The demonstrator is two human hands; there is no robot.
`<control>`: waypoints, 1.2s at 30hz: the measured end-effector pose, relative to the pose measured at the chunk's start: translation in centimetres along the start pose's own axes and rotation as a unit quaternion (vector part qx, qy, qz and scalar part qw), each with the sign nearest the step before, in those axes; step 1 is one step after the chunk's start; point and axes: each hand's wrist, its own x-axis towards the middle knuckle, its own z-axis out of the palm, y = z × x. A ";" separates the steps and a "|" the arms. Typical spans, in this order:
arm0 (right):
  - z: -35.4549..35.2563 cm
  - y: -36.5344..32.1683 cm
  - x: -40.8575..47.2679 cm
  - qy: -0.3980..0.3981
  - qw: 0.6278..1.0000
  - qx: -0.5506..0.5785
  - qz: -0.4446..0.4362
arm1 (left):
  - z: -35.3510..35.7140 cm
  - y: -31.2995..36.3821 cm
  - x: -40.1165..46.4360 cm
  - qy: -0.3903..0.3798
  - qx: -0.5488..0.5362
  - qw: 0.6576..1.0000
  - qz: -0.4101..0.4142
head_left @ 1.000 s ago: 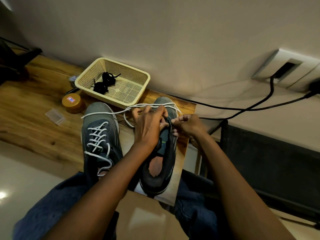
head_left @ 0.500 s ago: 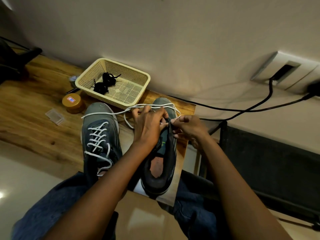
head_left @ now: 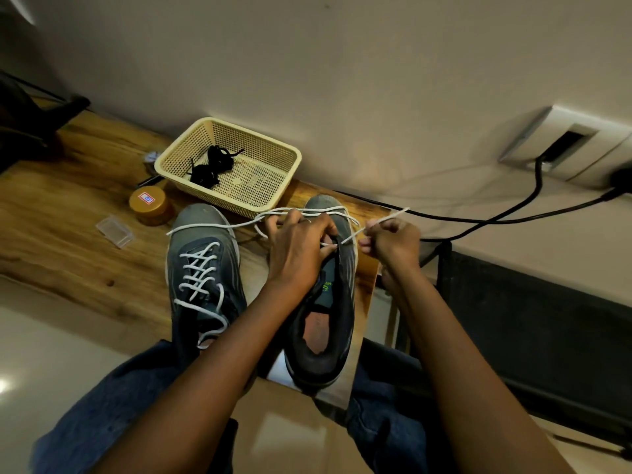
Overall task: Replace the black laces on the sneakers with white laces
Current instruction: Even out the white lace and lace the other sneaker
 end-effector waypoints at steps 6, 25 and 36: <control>-0.2 0.5 -0.5 -0.118 0.989 -0.085 0.035 | -0.1 0.0 0.0 -0.008 -0.007 1.000 -0.005; -2.0 -0.3 2.2 0.175 0.969 0.120 -0.125 | 0.2 -0.3 0.1 -0.005 0.001 1.000 -0.001; -3.6 -1.5 2.9 0.331 0.875 0.168 -0.312 | -0.2 0.0 0.2 -0.009 0.015 1.000 0.002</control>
